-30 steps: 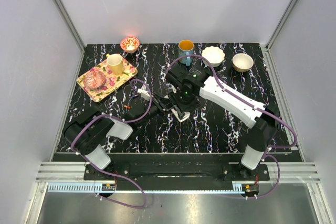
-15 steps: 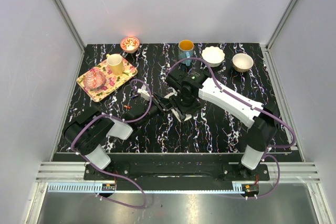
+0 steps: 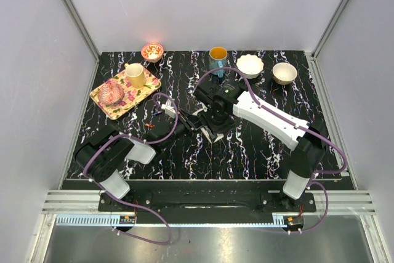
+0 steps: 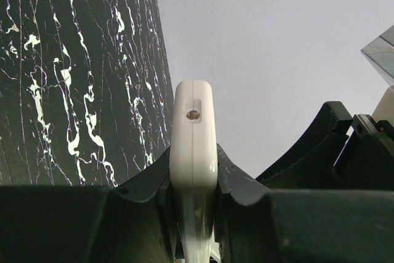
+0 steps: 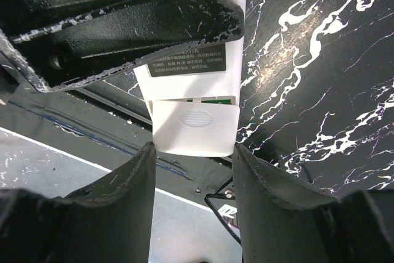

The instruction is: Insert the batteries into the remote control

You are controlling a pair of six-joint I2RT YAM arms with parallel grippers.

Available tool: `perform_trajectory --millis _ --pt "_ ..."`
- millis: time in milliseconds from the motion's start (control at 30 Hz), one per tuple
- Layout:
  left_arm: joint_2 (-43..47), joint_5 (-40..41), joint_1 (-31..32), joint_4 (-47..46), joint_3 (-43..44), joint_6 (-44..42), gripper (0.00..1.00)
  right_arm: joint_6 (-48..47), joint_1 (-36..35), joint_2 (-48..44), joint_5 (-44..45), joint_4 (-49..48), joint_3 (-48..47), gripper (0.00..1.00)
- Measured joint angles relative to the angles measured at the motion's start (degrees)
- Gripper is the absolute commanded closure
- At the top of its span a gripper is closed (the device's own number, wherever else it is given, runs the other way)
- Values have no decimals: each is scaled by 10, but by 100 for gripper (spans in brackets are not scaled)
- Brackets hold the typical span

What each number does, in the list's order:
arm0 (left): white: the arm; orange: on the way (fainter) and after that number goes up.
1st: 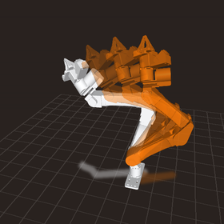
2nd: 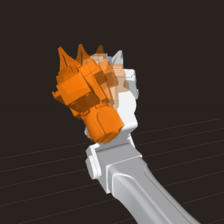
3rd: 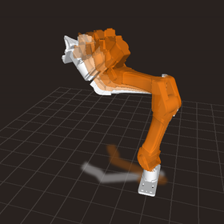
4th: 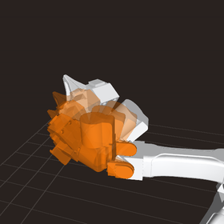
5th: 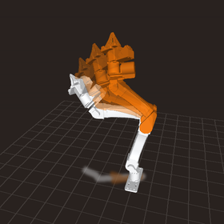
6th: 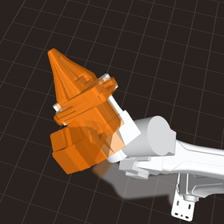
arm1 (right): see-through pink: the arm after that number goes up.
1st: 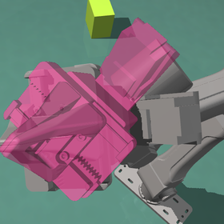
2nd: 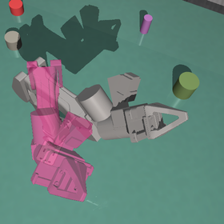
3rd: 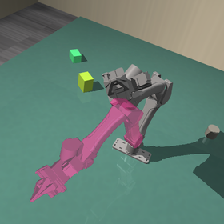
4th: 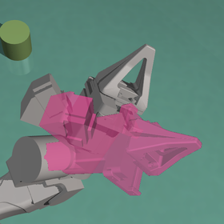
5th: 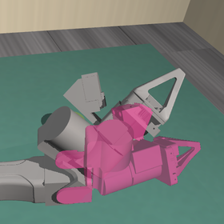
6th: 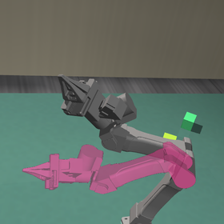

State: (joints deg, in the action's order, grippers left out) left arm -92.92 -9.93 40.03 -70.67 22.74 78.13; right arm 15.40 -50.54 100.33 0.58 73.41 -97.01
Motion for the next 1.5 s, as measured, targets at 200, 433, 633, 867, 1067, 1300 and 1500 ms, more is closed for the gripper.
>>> perform_trajectory --millis 200,433,633,867,1067,1300,1500 --pt "0 0 0 0 0 0 100 0 0 0 0 -1 0 100" --pt "0 0 0 0 0 0 100 0 0 0 -1 -1 0 100" --pt "4 -2 0 1 0 2 100 0 0 0 -2 -1 6 100" --pt "11 -3 0 3 0 2 100 -1 0 0 -1 -1 8 100" --pt "11 -3 4 3 0 1 100 -2 0 2 -1 4 8 100" --pt "11 -3 10 2 0 -4 100 -4 0 13 -2 27 -6 100" --pt "15 -3 12 2 0 -10 100 -10 0 19 -2 44 -24 100"
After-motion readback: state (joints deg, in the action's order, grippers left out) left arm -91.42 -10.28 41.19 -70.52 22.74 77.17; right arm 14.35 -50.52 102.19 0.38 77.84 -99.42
